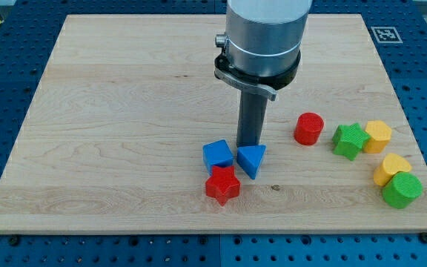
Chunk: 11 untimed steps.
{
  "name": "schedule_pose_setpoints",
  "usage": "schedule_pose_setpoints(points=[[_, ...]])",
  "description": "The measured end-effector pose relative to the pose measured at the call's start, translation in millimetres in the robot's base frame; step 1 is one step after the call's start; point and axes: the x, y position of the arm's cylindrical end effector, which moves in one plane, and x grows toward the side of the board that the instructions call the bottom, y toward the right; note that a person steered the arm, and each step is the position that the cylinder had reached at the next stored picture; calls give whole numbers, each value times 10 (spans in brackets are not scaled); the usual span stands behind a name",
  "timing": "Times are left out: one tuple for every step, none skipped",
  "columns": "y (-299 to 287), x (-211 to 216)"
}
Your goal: Nudge the green star to the top
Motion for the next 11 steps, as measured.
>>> schedule_pose_setpoints(points=[[240,-88],[506,-31],[733,64],[1016,208],[1207,352],[1224,352],[1343,352],[1396,332],[1396,241],[1398,85],[1403,-74]])
